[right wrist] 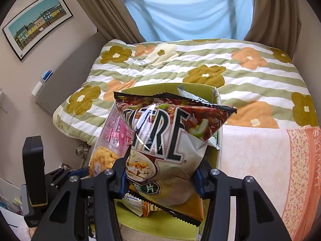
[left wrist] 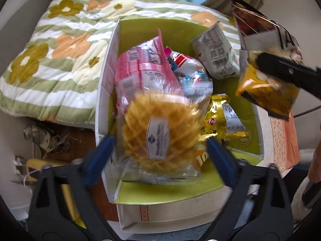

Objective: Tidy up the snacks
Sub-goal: 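Carry the waffle and chip bag over the box with both tools, then open both tools to drop the waffle and chip bag into the box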

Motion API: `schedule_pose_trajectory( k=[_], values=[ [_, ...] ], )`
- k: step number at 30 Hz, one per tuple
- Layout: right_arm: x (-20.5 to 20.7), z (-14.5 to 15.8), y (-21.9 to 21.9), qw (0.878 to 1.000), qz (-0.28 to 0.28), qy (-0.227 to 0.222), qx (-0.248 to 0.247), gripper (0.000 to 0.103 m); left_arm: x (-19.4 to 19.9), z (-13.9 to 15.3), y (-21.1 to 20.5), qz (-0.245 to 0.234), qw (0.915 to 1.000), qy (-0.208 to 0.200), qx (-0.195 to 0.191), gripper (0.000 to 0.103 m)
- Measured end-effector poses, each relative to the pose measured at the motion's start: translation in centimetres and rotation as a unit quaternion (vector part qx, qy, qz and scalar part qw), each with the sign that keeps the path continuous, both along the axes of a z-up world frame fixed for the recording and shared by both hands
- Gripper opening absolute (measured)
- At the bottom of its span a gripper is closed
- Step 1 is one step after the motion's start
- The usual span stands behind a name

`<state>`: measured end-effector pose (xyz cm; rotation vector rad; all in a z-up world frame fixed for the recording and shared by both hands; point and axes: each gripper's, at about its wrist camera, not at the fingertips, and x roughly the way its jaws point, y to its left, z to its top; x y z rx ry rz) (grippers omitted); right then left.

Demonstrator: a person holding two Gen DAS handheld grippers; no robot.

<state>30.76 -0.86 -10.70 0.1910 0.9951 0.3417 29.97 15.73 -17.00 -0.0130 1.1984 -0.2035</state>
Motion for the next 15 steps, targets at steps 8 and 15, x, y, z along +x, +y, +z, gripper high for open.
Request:
schedule_pose_trajectory(
  k=[8,15],
  values=[
    [1.1,-0.1,0.5,0.999,0.029,-0.004,-0.013,0.046,-2.0,1.4,1.6,0.034,0.9993,-0.016,-0.003,0.103],
    [1.5,-0.4,1.4,0.999,0.053,-0.001,-0.008,0.050,-2.5,2.0,2.6,0.052,0.9984,-0.022,-0.003,0.103]
  ],
)
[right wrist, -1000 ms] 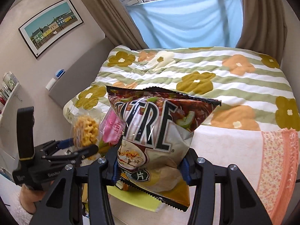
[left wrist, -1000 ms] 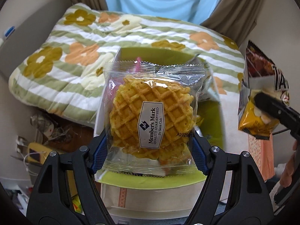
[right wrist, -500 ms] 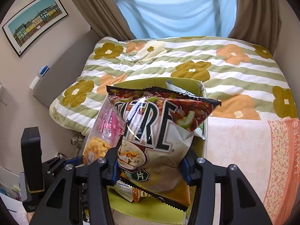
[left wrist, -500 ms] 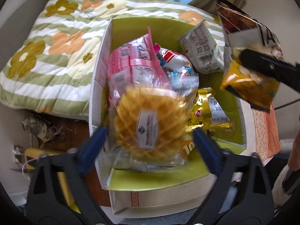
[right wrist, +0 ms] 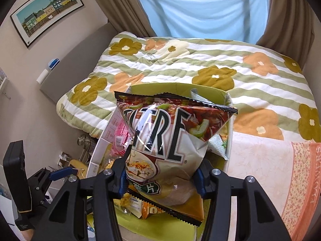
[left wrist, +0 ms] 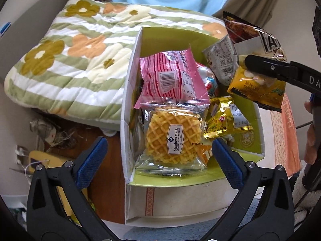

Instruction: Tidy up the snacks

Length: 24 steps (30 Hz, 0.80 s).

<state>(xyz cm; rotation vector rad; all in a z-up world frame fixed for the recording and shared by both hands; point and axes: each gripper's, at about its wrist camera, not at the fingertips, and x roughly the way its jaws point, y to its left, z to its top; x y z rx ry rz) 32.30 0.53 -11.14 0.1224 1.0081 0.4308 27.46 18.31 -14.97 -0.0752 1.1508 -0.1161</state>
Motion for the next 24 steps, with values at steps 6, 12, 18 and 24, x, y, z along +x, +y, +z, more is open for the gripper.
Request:
schedule_pose_trajectory(
  k=[6,12,18,24],
  values=[
    [-0.9,0.9,0.0,0.999,-0.013,-0.037,0.011,0.098,-0.6,0.9,0.6,0.004,0.9999,-0.009,-0.006,0.103],
    [-2.5,1.8,-0.4,0.997,-0.047,-0.053,-0.010,0.098,-0.9,1.6,1.3,-0.007,0.9997,-0.022,-0.004,0.103],
    [-5.1,2.5,-1.3,0.994,-0.088,-0.063,-0.033,0.098,-1.4,2.2,0.7,-0.035,0.9988,-0.033,-0.003,0.103],
    [-9.2,5.2,-3.8,0.987,-0.119,-0.099,-0.041,0.098,-3.5,5.2,-0.8,-0.044,0.9964,-0.072,0.002,0.103]
  ],
)
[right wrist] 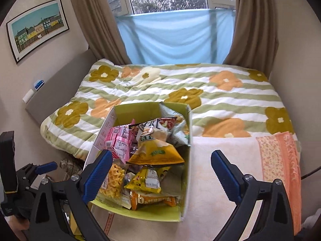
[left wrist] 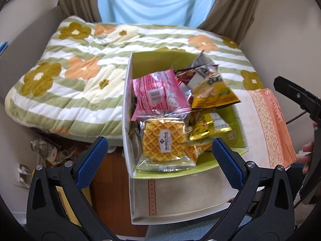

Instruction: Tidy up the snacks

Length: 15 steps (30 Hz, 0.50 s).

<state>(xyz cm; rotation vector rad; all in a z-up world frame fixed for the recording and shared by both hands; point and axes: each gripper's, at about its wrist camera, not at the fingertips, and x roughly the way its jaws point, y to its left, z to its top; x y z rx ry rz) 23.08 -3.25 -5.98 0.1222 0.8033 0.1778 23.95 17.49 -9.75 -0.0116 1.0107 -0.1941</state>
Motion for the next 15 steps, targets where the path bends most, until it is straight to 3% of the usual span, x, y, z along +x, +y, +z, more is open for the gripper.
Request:
schedule_pose_trajectory(
  k=[6,15],
  values=[
    [-5.0,3.1,-3.0,0.998,-0.015,-0.051,-0.016,0.098,-4.4,4.0,-2.8,0.004,0.9984,-0.056,0.003,0.103],
    [-15.7,6.8,-8.7,0.992,-0.053,-0.106,-0.048,0.098,-14.2,8.8,-7.8,-0.002,0.9908,-0.134,-0.017,0.103]
  ],
)
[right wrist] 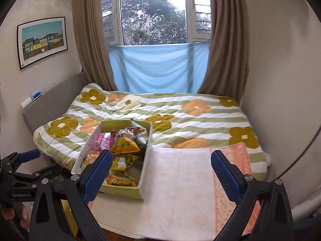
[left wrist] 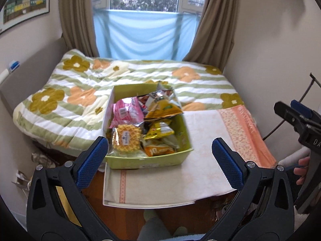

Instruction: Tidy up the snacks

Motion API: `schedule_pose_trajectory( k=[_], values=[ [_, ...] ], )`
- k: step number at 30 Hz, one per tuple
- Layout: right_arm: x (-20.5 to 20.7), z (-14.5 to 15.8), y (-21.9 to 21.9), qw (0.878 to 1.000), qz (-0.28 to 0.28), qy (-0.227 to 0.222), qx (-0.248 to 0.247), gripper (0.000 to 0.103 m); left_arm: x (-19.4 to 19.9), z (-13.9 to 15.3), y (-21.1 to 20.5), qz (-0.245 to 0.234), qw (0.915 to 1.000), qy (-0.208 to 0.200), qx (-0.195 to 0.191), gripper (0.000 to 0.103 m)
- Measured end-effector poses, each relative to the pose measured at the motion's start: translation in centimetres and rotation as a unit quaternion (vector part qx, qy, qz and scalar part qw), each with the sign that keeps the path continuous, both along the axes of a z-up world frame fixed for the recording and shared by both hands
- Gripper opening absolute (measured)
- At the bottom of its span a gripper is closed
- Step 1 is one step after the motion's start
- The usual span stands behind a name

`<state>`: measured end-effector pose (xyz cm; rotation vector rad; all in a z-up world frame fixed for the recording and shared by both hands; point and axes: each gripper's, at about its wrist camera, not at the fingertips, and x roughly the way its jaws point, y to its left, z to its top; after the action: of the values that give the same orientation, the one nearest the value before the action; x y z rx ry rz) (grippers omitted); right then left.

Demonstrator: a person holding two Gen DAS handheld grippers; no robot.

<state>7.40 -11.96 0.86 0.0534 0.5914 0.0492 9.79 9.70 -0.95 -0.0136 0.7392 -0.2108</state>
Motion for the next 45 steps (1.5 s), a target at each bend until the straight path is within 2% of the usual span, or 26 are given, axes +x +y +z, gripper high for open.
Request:
schedule_pose_trajectory(
  k=[7,9,14,22,45],
  values=[
    [-6.2,-0.4,-2.6,0.999,-0.030,-0.012,-0.022,0.099,-6.1,1.1,-3.0,0.008,0.9984,-0.053,0.015,0.103],
    [-7.3,-1.0,-3.2,0.999,-0.034,-0.008,-0.022,0.102,-7.4,1.1,-3.6,0.007,0.9980,-0.060,0.020,0.103],
    [-9.7,-1.7,-3.9,0.999,-0.045,-0.015,-0.012,0.102,-9.8,0.9,-4.2,0.007,0.9973,-0.069,0.023,0.103],
    [-11.0,-1.7,-4.3,0.998,-0.053,-0.019,-0.006,0.102,-11.4,1.1,-4.1,0.012,0.9967,-0.079,0.017,0.103],
    [-11.8,-1.8,-4.4,0.998,-0.055,-0.022,-0.002,0.102,-11.5,1.5,-4.5,0.020,0.9963,-0.081,0.021,0.103]
  ],
)
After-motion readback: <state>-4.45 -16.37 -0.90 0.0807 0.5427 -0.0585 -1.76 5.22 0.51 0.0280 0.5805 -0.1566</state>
